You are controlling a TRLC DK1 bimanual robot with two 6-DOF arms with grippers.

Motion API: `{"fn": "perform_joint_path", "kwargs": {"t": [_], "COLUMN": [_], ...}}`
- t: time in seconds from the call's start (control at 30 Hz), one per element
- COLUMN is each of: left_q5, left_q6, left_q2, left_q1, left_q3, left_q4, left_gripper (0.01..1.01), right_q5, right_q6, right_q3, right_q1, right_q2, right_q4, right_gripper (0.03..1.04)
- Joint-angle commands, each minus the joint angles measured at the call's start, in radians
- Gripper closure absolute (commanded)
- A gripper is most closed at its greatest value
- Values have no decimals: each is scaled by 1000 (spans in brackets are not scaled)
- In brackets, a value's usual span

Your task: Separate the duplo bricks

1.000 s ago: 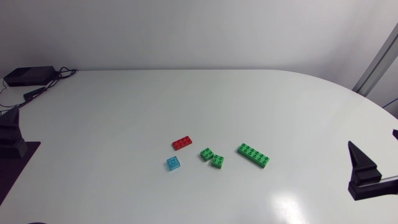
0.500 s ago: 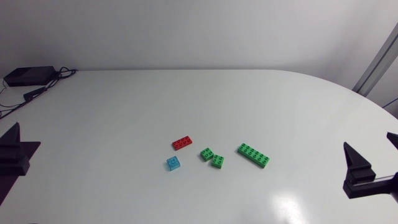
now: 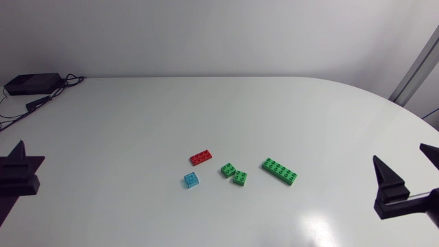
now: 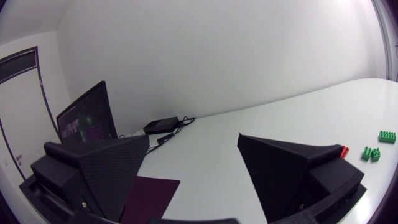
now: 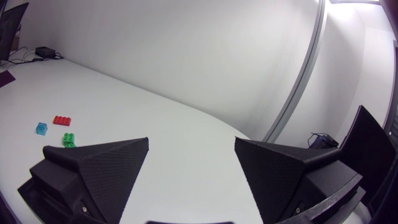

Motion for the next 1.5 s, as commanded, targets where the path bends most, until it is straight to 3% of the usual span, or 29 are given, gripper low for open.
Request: {"fn": "perform_joint_path", "kwargs": {"t": [0.0,0.2,0.47,0.83,0.9,1.0,1.2,1.33,1.47], "left_q5": [3,3,2,-3,-6,-10,-18,114,134], "left_q6": [-30,-44,-44,-99,-139,-278,-262,-234,-234], "left_q2": [-12,-26,-53,-59,-59,-61,-61,-61,-61], "left_q1": [20,75,78,81,89,112,109,90,75], "left_q3": [-25,-48,-67,-96,-99,-114,-171,-168,-165], "left_q4": [24,70,59,55,67,69,190,202,240], "left_gripper": [43,43,43,43,43,43,43,43,43], "right_q5": [4,4,4,-4,-2,-2,-2,-4,-2], "right_q6": [25,27,30,51,51,53,53,54,54], "right_q3": [-23,-31,-33,-43,-45,-48,-50,-51,-57], "right_q1": [23,49,105,110,121,125,125,147,152], "right_q2": [-10,-10,-9,-9,-9,-9,-9,-9,-9], "right_q4": [22,42,42,59,70,76,82,87,100], "right_gripper": [70,70,70,69,69,70,69,69,70]}}
